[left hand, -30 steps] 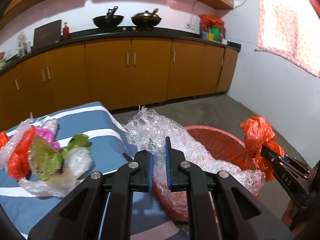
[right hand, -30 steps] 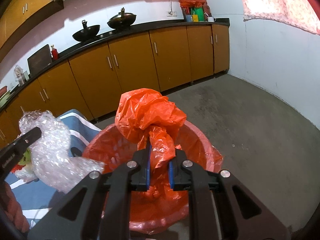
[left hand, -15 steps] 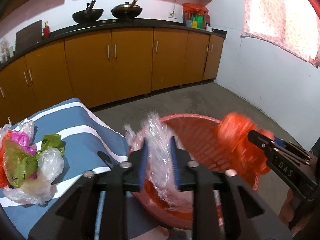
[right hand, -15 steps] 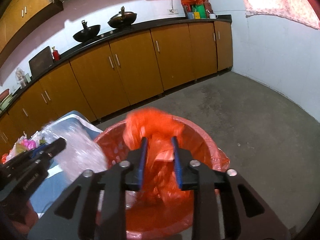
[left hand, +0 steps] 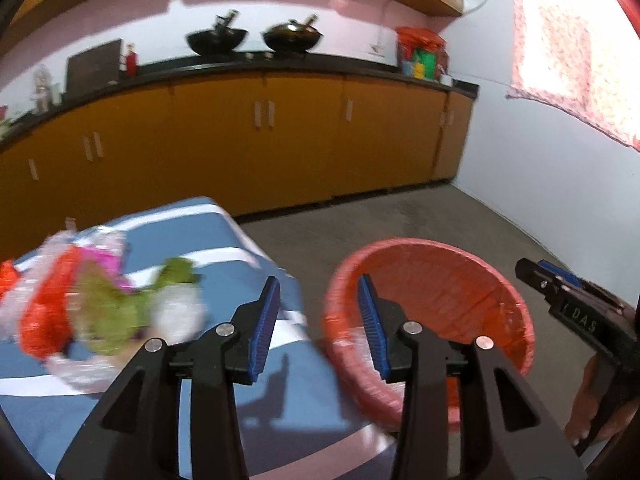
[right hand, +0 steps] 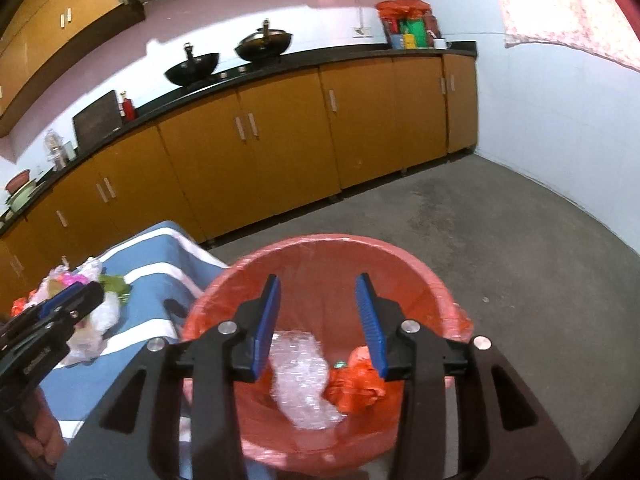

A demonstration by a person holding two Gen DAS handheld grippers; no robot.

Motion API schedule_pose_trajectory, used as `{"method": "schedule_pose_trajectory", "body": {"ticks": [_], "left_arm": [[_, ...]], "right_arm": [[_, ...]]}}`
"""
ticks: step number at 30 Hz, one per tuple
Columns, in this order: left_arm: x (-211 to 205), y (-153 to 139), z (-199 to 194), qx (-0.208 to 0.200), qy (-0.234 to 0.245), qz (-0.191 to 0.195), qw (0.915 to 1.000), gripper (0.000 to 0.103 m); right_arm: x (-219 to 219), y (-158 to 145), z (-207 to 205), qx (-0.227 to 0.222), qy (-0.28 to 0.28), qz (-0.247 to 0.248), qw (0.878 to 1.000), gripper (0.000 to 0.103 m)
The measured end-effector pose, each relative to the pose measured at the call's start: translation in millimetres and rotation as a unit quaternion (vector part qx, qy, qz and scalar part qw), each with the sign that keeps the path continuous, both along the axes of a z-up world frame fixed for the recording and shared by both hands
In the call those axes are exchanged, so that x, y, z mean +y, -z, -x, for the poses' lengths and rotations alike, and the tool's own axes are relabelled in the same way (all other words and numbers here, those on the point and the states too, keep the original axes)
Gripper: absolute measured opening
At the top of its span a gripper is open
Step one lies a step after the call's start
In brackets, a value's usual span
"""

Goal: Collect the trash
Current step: 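Swing both tools back toward the table, then grasp the green and white bags with the right tool and lift them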

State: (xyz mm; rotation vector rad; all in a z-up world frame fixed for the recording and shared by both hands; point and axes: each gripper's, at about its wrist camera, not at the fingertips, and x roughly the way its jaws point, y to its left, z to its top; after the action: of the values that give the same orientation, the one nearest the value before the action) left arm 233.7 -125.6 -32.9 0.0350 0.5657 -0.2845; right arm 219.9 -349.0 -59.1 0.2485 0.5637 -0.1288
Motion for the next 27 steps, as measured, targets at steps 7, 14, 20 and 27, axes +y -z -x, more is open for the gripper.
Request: {"method": "schedule_pose_trajectory", "body": {"ticks": [7, 14, 20, 27], "left_arm": [[96, -11, 37, -0.034, -0.098, -0.035, 0.9940, 0.057], [200, 3, 67, -0.026, -0.224, -0.046, 0.9732, 0.061], [260, 11, 84, -0.015, -0.286, -0.031, 0.9577, 0.061], [296, 14, 87, -0.020, -0.308, -0.020, 0.9508, 0.061]], "right_arm": [[72, -13, -9, -0.004, -0.080, -0.002, 0.997, 0.049], [164, -1, -21, 0.020, -0.178, -0.009, 0.984, 0.050], [243, 25, -36, 0.063, -0.231, 0.001, 0.971, 0.050], [277, 34, -62, 0.074, -0.207, 0.003, 0.976, 0.050]]}}
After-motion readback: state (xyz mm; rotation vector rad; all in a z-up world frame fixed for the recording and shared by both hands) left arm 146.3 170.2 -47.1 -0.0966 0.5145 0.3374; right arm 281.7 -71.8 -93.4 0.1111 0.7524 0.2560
